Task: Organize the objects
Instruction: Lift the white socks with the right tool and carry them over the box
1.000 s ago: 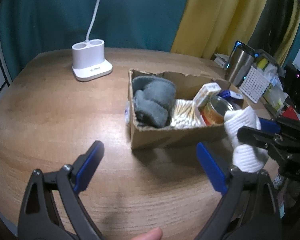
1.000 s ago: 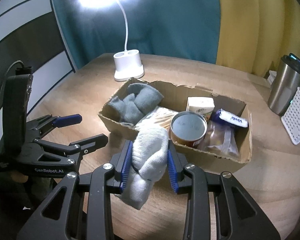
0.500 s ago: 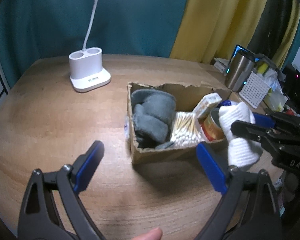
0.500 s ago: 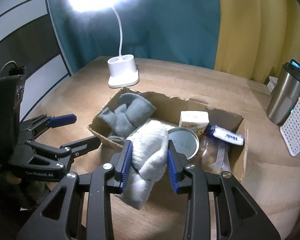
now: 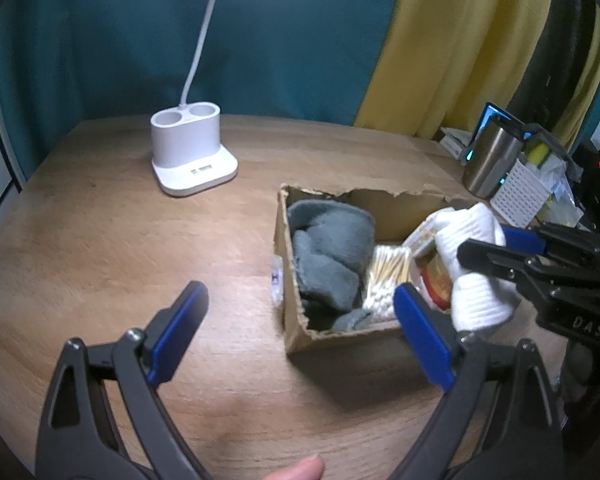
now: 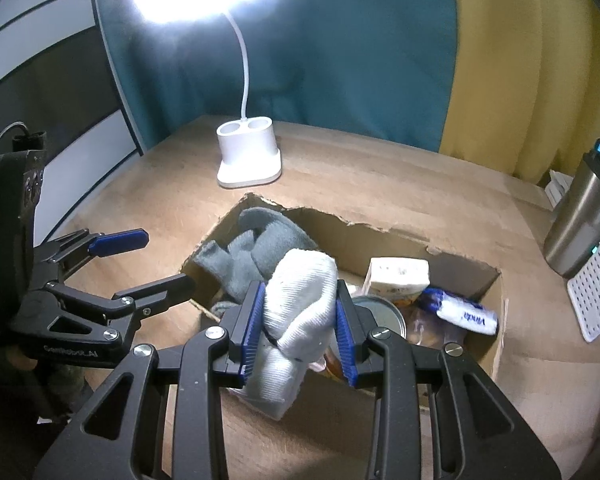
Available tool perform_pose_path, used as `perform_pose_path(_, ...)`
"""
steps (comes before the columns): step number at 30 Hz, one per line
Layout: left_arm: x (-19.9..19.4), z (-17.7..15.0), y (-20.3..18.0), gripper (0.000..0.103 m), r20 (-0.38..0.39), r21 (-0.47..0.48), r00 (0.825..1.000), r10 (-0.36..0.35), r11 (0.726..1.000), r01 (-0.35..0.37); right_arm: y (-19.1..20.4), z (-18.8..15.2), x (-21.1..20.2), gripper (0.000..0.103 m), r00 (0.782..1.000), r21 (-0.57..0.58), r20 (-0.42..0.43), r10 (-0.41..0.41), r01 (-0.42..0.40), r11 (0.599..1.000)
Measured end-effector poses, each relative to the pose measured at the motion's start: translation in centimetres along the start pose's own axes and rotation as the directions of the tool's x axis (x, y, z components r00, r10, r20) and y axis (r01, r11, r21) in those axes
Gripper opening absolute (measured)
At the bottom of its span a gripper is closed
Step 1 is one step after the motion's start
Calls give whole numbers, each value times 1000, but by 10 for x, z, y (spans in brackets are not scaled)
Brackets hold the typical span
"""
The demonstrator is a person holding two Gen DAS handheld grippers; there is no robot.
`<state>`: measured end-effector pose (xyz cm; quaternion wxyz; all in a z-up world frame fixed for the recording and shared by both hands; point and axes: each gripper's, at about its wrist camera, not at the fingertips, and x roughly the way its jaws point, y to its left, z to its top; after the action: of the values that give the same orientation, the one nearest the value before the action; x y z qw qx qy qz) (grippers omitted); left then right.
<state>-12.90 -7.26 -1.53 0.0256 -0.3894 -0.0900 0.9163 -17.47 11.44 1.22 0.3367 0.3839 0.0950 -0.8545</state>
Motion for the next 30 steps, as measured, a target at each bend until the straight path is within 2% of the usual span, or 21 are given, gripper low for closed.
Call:
perform_pose_path(23, 38, 19, 12, 95, -46, -22, 999, 17, 1000, -18, -17, 20, 45, 36, 999, 5, -51, 5, -5, 1000)
perform_pose_path(30, 61, 16, 17, 95, -108, -31, 994, 30, 999, -33, -25, 22, 65, 36, 997, 0, -81, -11, 11, 1000)
